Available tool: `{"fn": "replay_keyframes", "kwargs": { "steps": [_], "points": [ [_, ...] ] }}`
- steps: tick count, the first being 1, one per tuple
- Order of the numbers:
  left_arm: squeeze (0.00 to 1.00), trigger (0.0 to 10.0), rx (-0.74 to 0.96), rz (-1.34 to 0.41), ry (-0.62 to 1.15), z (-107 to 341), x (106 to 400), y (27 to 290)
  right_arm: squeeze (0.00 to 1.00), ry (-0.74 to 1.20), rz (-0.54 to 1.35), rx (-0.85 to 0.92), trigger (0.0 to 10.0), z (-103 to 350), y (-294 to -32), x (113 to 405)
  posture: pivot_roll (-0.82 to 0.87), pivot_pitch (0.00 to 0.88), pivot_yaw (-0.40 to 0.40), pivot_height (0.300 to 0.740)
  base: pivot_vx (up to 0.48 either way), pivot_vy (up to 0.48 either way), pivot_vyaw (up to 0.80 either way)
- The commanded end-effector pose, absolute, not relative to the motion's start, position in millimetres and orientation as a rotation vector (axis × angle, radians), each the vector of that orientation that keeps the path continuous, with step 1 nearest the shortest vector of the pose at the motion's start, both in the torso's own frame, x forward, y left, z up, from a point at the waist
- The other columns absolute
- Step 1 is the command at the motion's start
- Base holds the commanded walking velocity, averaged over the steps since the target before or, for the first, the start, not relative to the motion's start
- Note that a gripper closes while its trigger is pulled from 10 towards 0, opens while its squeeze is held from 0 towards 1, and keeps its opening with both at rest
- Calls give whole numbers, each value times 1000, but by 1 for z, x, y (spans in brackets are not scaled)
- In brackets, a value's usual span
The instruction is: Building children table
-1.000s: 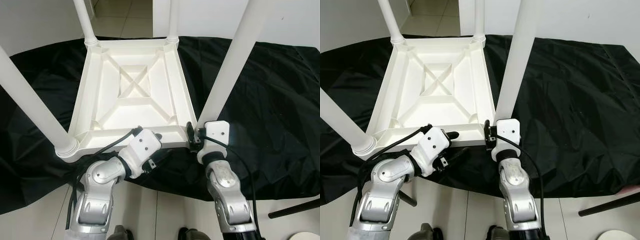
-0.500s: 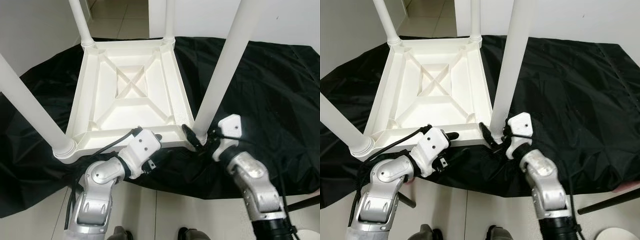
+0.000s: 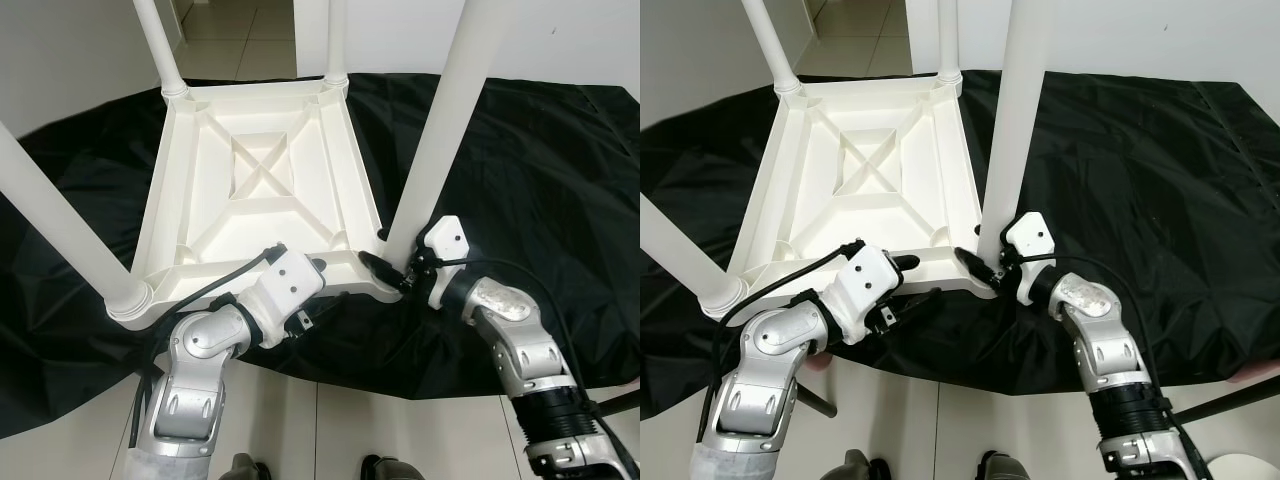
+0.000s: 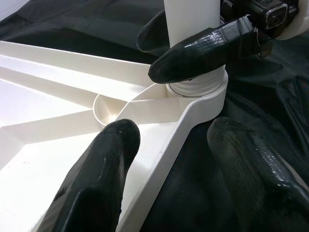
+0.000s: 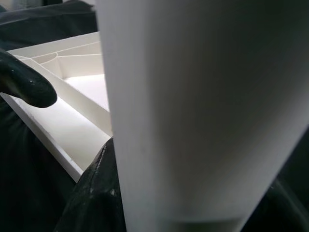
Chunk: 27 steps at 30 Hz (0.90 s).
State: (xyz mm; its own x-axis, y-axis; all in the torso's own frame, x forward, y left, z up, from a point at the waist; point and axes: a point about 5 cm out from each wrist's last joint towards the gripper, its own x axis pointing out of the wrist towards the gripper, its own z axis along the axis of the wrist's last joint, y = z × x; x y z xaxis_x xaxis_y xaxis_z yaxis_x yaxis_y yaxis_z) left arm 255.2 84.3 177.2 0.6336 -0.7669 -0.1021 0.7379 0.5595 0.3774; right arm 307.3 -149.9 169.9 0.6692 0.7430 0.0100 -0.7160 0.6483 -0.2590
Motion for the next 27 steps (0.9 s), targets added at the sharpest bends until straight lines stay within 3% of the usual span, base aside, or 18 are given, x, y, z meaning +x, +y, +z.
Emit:
{"fn": "replay_keyframes", "kwargs": {
  "steps": [1,5,6,10,14,25,27],
  "points": [
    [0,10000,391,-763,-82,176,259,89,0,-114,846,-243,0,168,-153,307,-95,134,77,740,0,0,0],
    [0,10000,389,-763,-79,176,258,89,0,-108,845,-216,588,167,-155,307,-96,136,76,740,0,0,0],
    [0,10000,387,-763,-79,176,258,88,0,-107,833,-194,10000,167,-154,306,-98,138,74,740,0,0,0],
    [0,10000,384,-766,-81,176,258,86,0,-113,765,-164,10000,168,-152,305,-100,142,75,740,0,0,0],
    [0,10000,382,-762,-79,176,259,87,0,-75,528,-157,10000,164,-150,306,-99,142,73,740,0,0,0],
    [0,10000,380,-764,-71,174,257,88,0,-25,344,-55,10000,155,-127,288,-98,149,78,740,0,0,0],
    [0,10000,379,-767,-69,174,256,88,0,-32,208,-66,10000,153,-124,283,-93,160,75,740,0,0,0]
  ]
}}
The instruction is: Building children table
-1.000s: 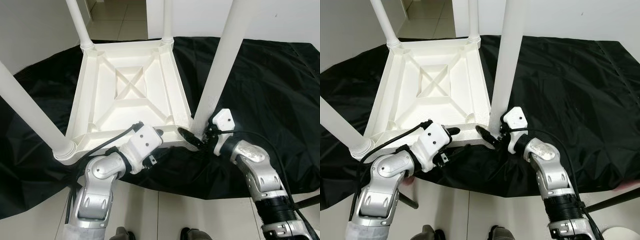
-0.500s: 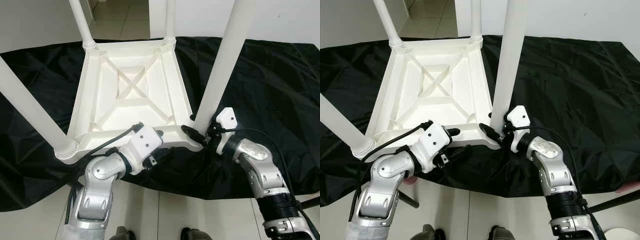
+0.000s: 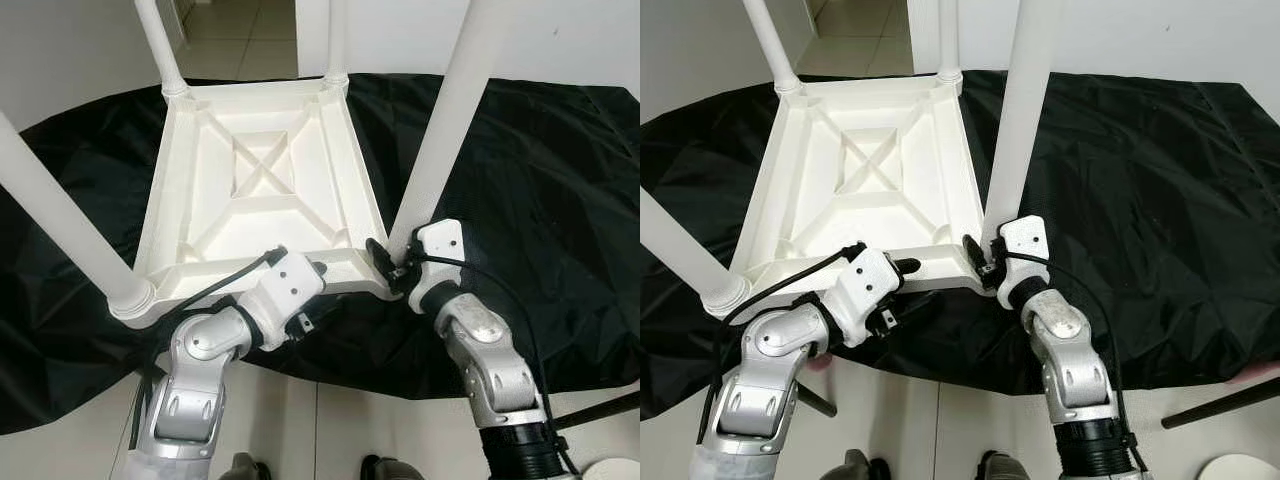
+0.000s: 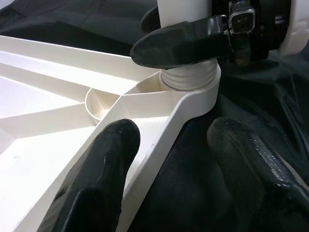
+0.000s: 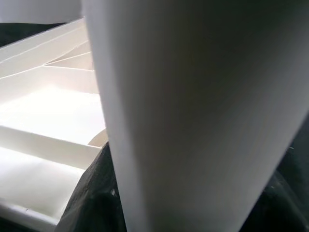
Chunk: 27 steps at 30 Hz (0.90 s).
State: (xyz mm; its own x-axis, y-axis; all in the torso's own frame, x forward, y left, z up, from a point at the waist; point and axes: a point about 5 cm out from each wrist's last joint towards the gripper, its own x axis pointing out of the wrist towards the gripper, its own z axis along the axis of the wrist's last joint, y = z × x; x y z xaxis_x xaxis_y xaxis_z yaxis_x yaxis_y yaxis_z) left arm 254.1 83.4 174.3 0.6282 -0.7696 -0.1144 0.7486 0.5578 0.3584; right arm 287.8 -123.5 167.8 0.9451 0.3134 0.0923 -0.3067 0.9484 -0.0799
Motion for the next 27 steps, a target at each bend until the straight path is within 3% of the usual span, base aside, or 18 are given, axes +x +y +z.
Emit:
{"fn": "replay_keyframes", "kwargs": {
  "steps": [1,5,8,13,14,20,22,23,27],
  "points": [
    [0,10000,379,-767,-69,174,256,88,0,-32,208,-66,10000,153,-124,283,-93,160,75,740,0,0,0],
    [0,10000,379,-766,-63,173,254,89,0,-51,14,-49,10000,152,-120,275,-87,170,69,740,0,0,0],
    [0,10000,376,-763,-59,173,253,89,0,-40,-31,-28,10000,149,-112,270,-82,173,63,740,0,0,0],
    [0,10000,372,-767,-53,171,252,88,71,-75,27,-6,10000,157,-110,269,-87,162,60,740,0,0,0],
    [0,10000,371,-769,-52,171,251,88,1000,-79,31,1,10000,159,-111,269,-87,162,60,740,0,0,0],
    [0,10000,374,-775,-58,171,253,87,1000,-148,105,19,10000,167,-119,268,-92,147,57,740,0,0,0],
    [0,10000,377,-774,-60,172,254,88,1000,-140,192,9,10000,166,-133,270,-97,145,58,740,0,0,0],
    [0,10000,381,-776,-60,171,253,88,0,-146,278,-11,10000,166,-137,269,-103,141,63,740,0,0,0],
    [0,10000,389,-781,-60,171,253,88,0,-158,399,-60,10000,167,-142,268,-104,142,65,740,0,0,0]
  ]
}}
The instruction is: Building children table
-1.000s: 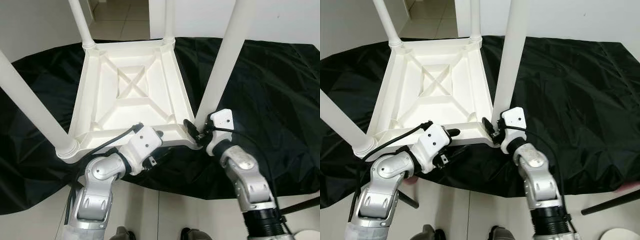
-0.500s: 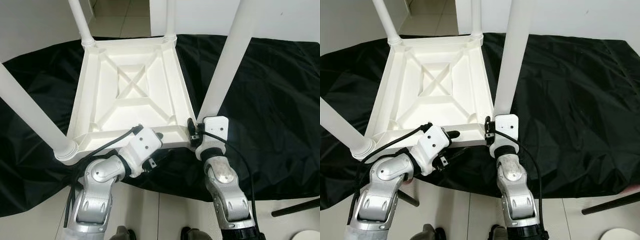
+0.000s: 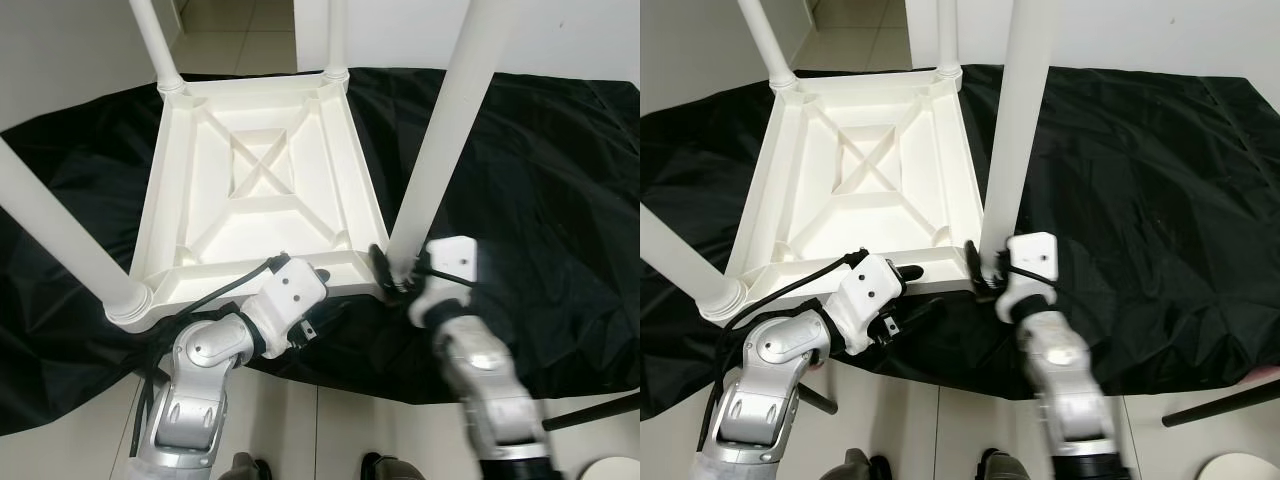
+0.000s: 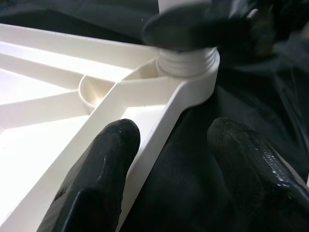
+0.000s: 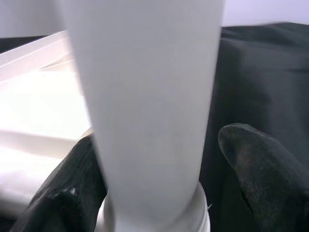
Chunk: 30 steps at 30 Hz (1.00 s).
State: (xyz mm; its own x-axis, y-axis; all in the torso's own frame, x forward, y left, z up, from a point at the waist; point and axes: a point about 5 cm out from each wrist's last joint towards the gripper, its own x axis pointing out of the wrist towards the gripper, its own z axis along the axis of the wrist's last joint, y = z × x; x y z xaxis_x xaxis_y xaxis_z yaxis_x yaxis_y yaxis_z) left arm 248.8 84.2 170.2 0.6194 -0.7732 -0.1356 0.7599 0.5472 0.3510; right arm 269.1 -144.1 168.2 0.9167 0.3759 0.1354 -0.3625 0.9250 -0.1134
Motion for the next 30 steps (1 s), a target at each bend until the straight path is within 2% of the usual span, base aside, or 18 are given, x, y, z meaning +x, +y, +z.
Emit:
{"fn": "replay_keyframes", "kwargs": {
  "steps": [1,4,7,13,14,17,18,27,28,30],
  "points": [
    [0,10000,392,-783,-59,170,254,89,0,-168,479,-95,10000,168,-143,269,-106,138,70,740,0,0,0],
    [0,10000,395,-784,-58,170,254,89,0,-174,525,-117,10000,168,-145,270,-106,138,70,740,0,0,0],
    [0,10000,406,-787,-63,172,256,91,0,-162,712,-170,10000,170,-146,281,-100,134,81,740,0,0,0],
    [0,10000,410,-787,-65,173,257,92,0,-139,828,-210,10000,169,-144,292,-95,135,85,740,0,0,0],
    [0,10000,411,-787,-66,174,257,92,0,-138,848,-223,3922,168,-144,296,-90,138,84,740,0,0,0],
    [0,10000,411,-787,-67,174,257,93,0,-138,858,-233,3922,167,-143,298,-88,137,84,740,0,0,0],
    [0,10000,414,-785,-67,174,256,93,0,-131,882,-256,0,165,-143,300,-75,131,73,740,0,0,0],
    [0,10000,415,-763,-58,172,254,97,0,-132,904,-222,0,161,-141,296,-71,138,65,740,0,0,0],
    [0,10000,413,-760,-56,172,254,97,0,-139,872,-210,10000,162,-142,297,-72,139,63,740,0,0,0],
    [0,10000,412,-759,-55,172,254,97,0,-143,849,-202,10000,162,-142,298,-72,139,63,740,0,0,0]
  ]
}}
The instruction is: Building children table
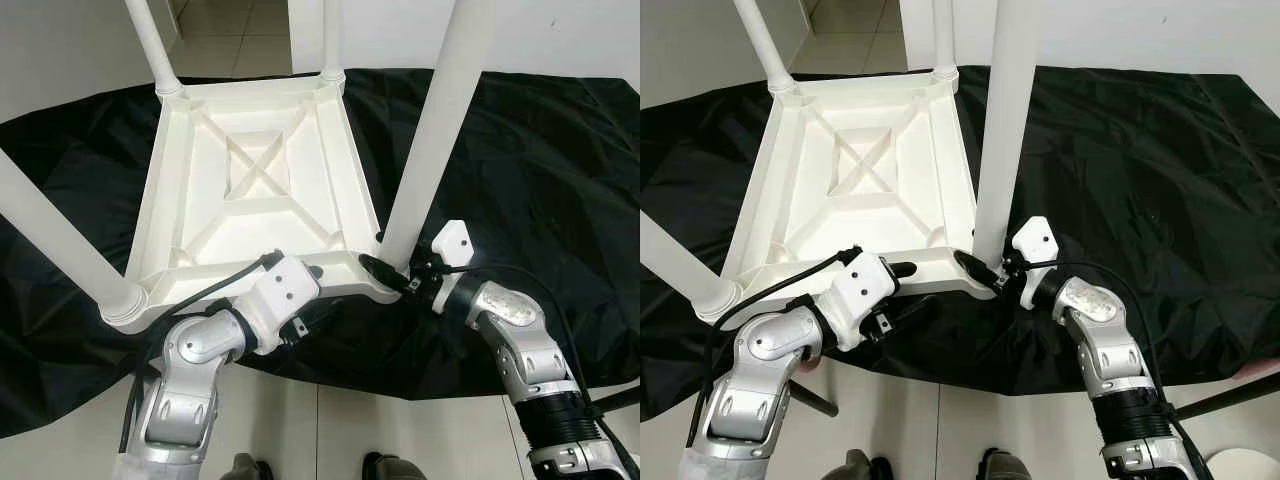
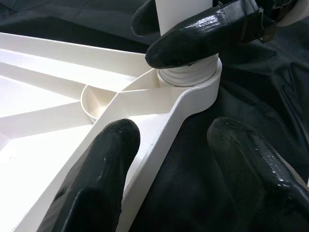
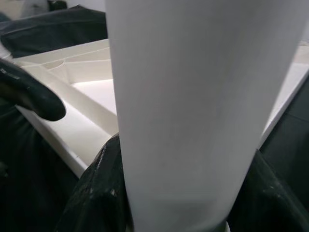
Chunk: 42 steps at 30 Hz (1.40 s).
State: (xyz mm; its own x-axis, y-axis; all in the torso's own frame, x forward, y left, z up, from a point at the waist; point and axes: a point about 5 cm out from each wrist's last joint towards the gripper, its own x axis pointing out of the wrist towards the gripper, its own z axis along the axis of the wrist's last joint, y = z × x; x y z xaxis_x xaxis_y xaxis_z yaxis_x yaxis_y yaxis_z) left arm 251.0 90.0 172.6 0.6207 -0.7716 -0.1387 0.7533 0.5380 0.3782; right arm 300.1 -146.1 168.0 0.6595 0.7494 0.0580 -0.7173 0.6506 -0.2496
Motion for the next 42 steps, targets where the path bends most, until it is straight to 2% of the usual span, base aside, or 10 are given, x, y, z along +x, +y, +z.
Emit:
{"fn": "replay_keyframes", "kwargs": {
  "steps": [1,11,21,28,29,30,31,38,40,42],
  "points": [
    [0,10000,411,-759,-55,172,254,97,0,-153,798,-189,10000,164,-142,299,-72,141,61,740,0,0,0],
    [0,10000,404,-755,-52,171,253,98,0,-251,504,-101,10000,180,-132,286,-82,152,57,740,0,0,0],
    [0,10000,392,-756,-45,170,252,96,0,-240,167,-1,10000,165,-102,269,-81,173,48,740,0,0,0],
    [0,10000,383,-747,-43,170,251,96,0,-243,162,49,10000,169,-96,268,-77,168,41,740,0,0,0],
    [0,10000,383,-747,-44,170,251,96,318,-244,155,50,10000,169,-98,268,-77,167,39,740,0,0,0],
    [0,10000,385,-748,-45,170,251,95,976,-248,164,62,10000,170,-100,268,-77,167,39,740,0,0,0],
    [0,10000,385,-750,-46,170,251,95,1000,-255,175,70,10000,171,-101,267,-78,160,37,740,0,0,0],
    [0,10000,383,-744,-53,171,253,93,1000,-281,304,61,10000,175,-108,267,-81,148,36,740,0,0,0],
    [0,10000,381,-749,-56,171,253,92,0,-268,365,52,10000,175,-109,267,-82,145,35,740,0,0,0],
    [0,10000,382,-751,-56,171,253,92,0,-264,397,48,10000,175,-111,267,-83,142,37,740,0,0,0]
  ]
}}
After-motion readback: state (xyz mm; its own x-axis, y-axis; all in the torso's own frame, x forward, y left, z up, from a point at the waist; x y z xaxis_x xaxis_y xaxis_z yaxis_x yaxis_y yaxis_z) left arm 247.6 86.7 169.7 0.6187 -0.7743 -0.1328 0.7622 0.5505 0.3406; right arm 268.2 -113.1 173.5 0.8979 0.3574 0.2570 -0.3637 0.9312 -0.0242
